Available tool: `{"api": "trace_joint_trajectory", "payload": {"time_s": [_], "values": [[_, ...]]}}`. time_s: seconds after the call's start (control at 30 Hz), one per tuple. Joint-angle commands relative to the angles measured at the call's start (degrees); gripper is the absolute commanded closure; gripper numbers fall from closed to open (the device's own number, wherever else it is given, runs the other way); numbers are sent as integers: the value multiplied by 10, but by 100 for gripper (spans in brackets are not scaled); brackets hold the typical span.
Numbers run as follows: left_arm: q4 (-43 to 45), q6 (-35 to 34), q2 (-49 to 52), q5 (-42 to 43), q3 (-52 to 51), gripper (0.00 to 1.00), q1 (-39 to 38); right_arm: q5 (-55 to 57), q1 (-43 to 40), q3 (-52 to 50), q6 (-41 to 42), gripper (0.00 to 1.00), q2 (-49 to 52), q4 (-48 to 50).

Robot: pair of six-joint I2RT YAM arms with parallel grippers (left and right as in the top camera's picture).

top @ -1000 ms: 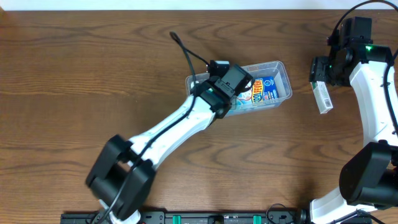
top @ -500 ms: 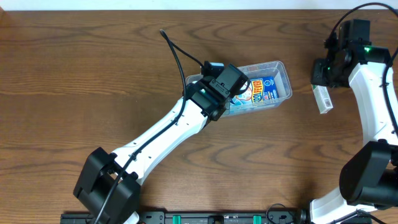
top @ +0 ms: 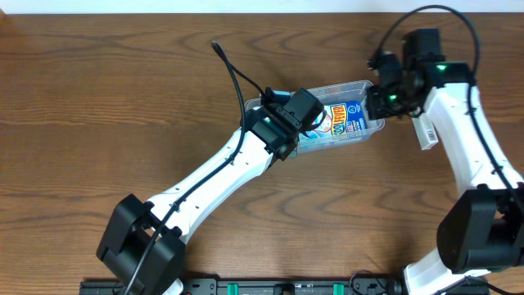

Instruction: Pack container

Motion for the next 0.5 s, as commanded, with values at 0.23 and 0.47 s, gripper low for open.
{"api": "trace_joint_trajectory", "payload": {"time_s": [0.23, 0.47], "values": [[-32, 0, 1, 73, 0, 94, 0, 45, 54, -17, -17, 99, 4, 23], [-28, -2, 12, 73, -8, 95, 0, 44, 54, -64, -17, 99, 11, 75]]}}
